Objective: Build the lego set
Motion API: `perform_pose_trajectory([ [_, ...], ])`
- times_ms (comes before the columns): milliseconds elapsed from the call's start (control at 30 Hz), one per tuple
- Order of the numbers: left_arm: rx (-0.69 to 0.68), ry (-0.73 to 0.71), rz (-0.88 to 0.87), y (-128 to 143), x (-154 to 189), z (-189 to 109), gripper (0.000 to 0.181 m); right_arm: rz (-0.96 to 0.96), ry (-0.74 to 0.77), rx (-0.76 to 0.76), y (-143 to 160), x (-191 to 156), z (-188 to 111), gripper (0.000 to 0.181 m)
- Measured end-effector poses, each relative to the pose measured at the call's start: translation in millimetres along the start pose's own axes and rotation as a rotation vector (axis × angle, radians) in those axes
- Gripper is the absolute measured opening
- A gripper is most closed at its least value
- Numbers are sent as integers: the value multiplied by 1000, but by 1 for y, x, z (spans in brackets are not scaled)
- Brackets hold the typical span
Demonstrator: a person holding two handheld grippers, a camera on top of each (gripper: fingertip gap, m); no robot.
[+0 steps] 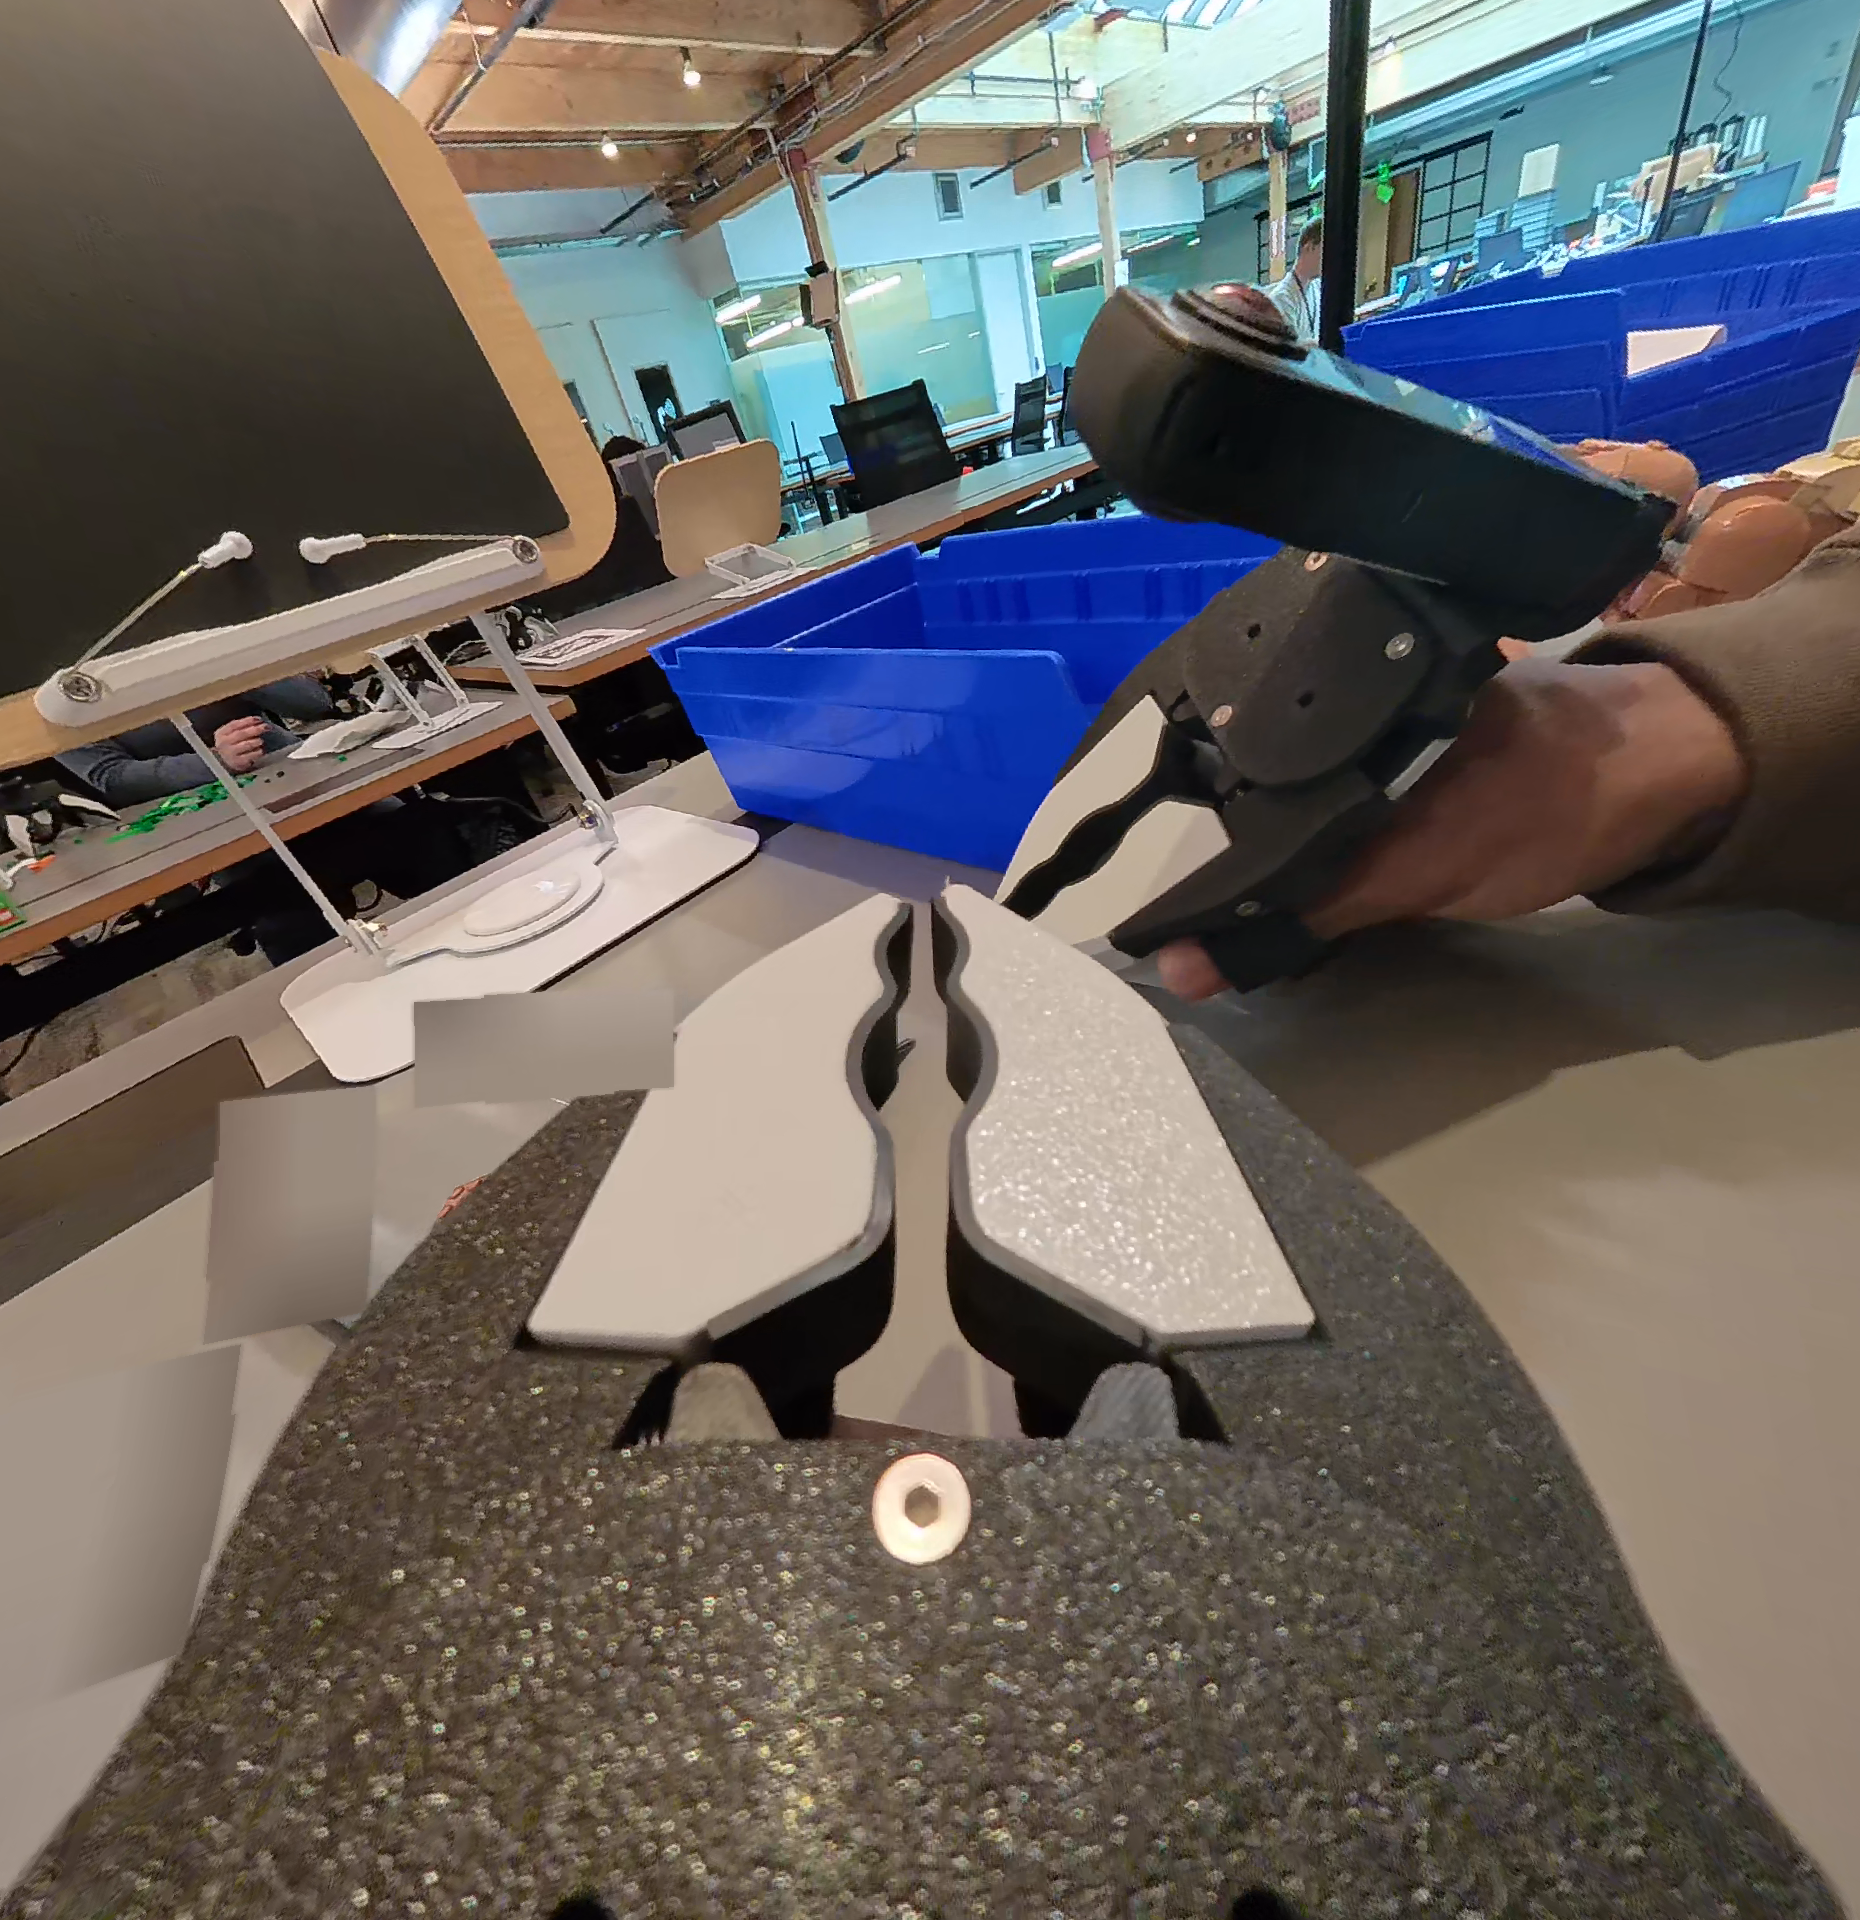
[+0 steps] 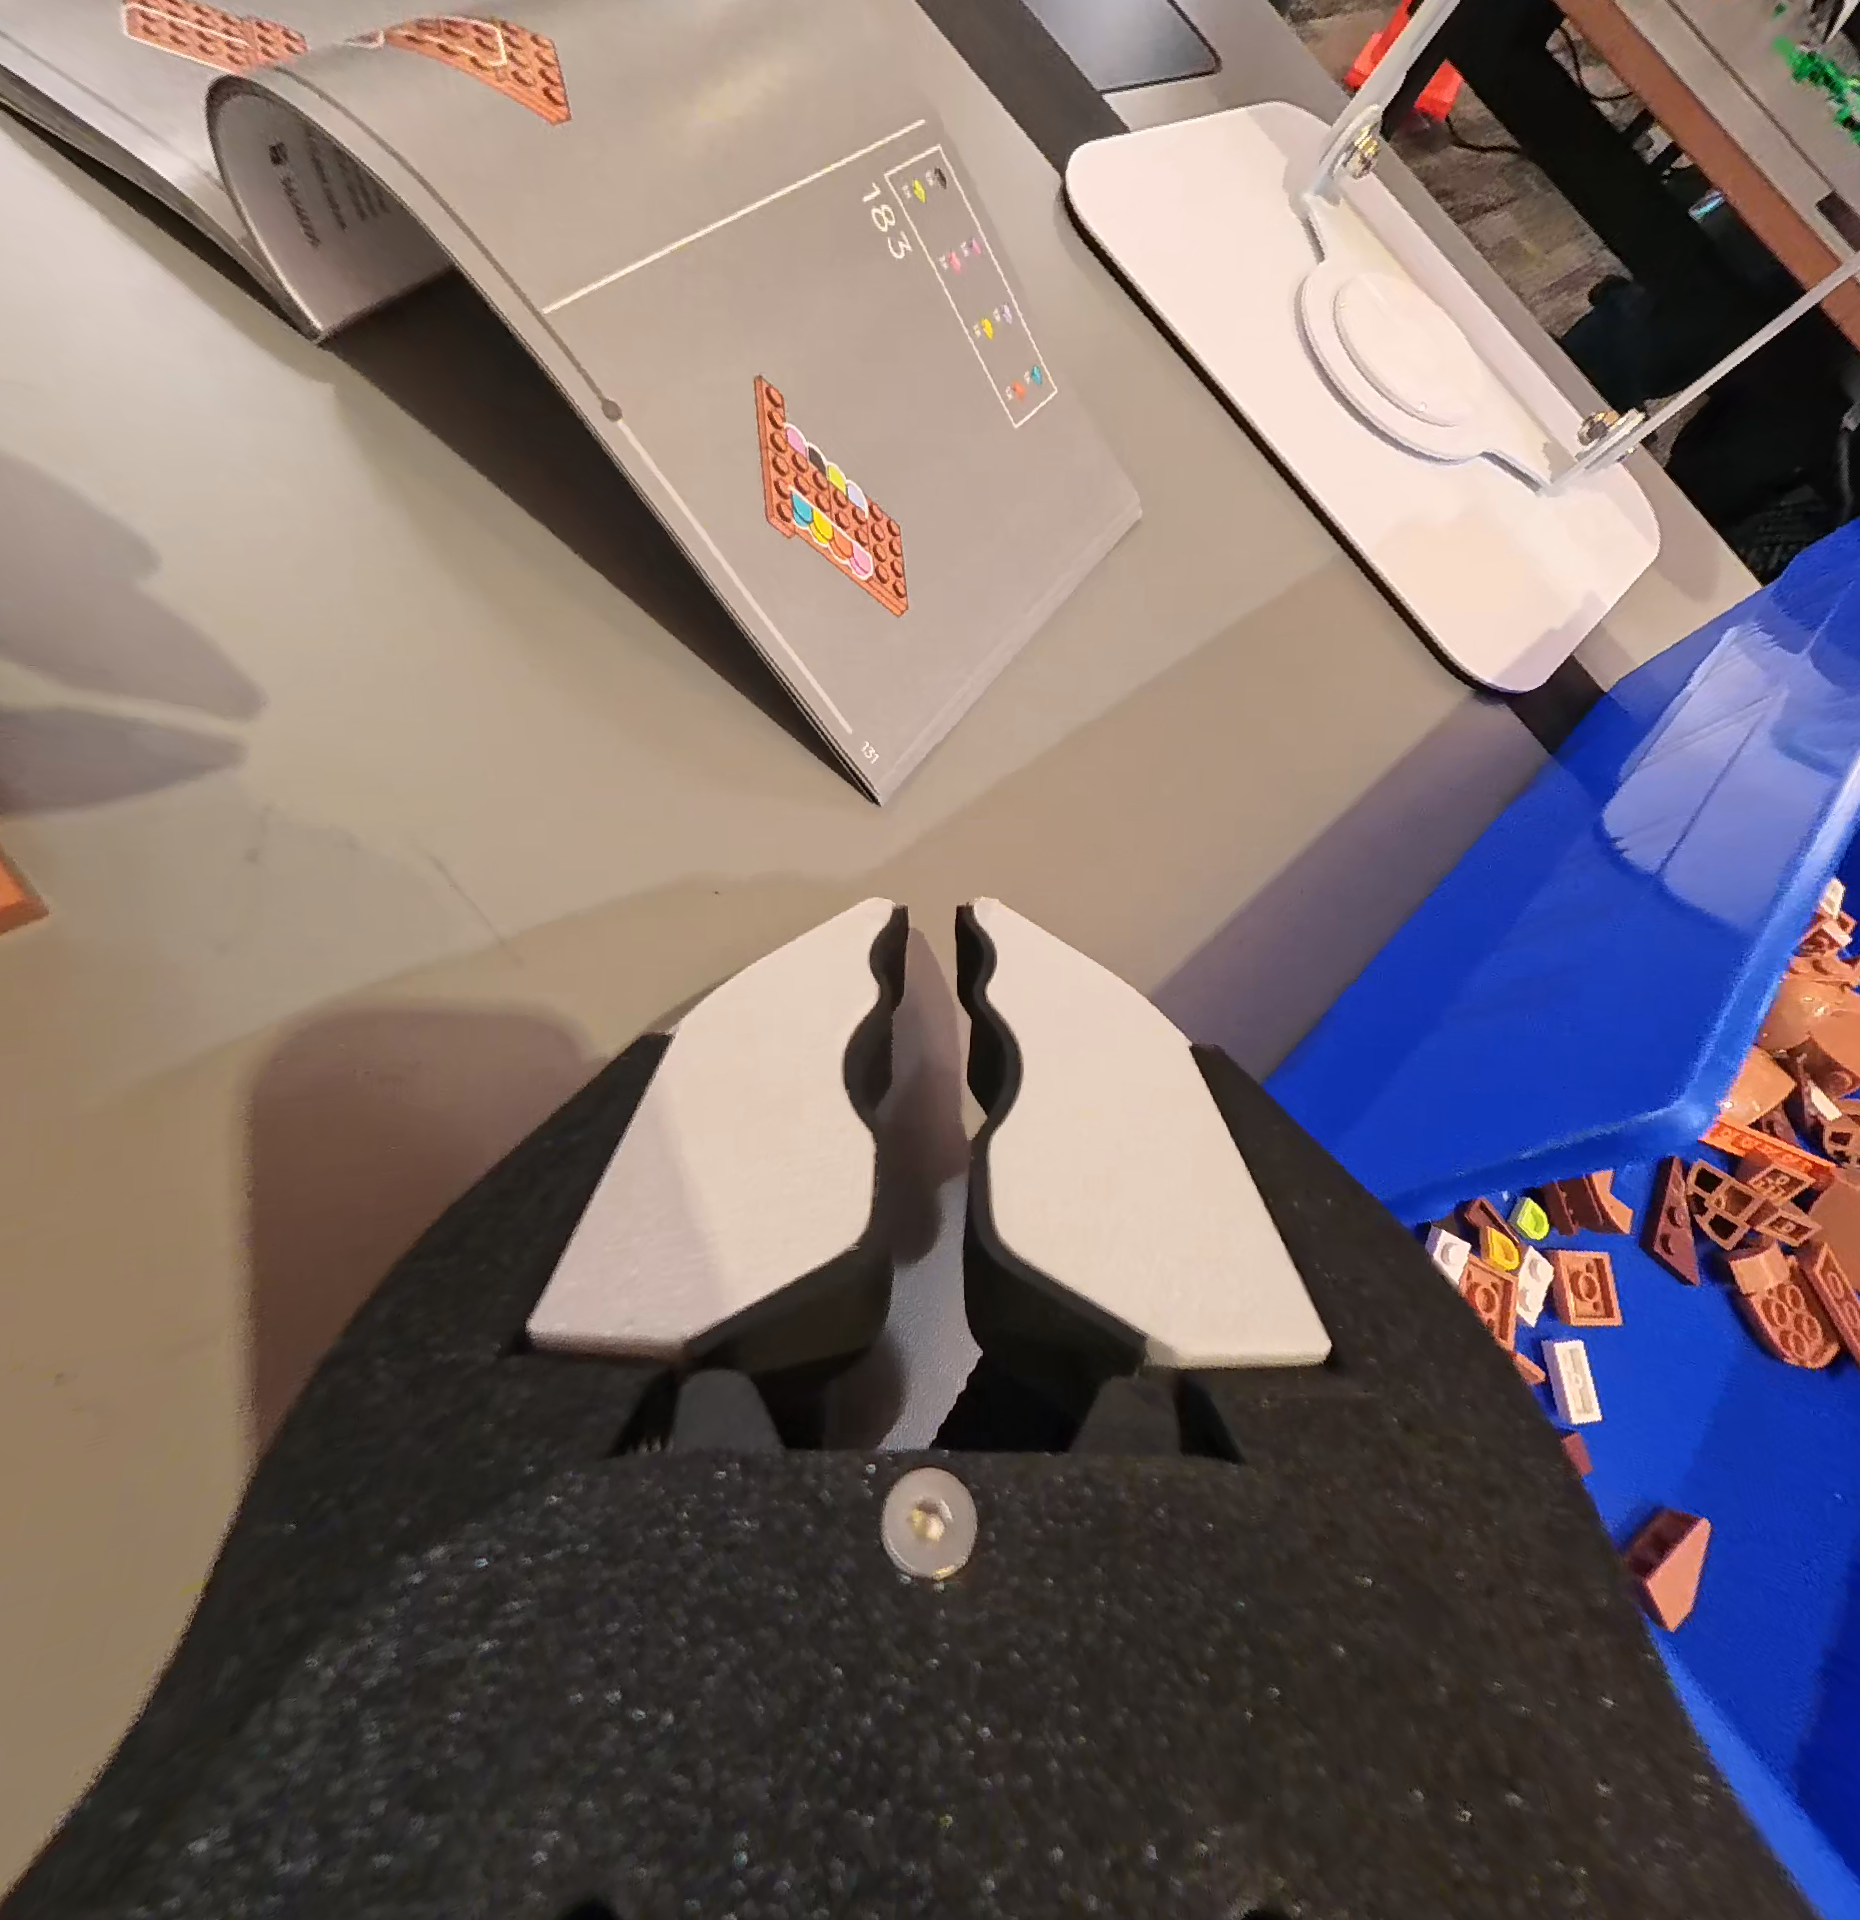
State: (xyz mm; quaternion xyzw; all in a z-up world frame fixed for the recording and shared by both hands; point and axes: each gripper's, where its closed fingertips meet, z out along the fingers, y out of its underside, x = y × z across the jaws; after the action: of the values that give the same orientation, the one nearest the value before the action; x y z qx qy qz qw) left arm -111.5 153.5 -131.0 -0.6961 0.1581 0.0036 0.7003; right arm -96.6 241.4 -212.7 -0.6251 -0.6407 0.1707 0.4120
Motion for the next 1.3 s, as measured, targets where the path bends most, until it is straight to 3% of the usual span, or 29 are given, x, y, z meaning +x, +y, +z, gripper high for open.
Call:
perform_pose_trajectory([
  [1300,-3,1,2,1,0,-1,3,-115,33,-13,0,-9,2,14],
])
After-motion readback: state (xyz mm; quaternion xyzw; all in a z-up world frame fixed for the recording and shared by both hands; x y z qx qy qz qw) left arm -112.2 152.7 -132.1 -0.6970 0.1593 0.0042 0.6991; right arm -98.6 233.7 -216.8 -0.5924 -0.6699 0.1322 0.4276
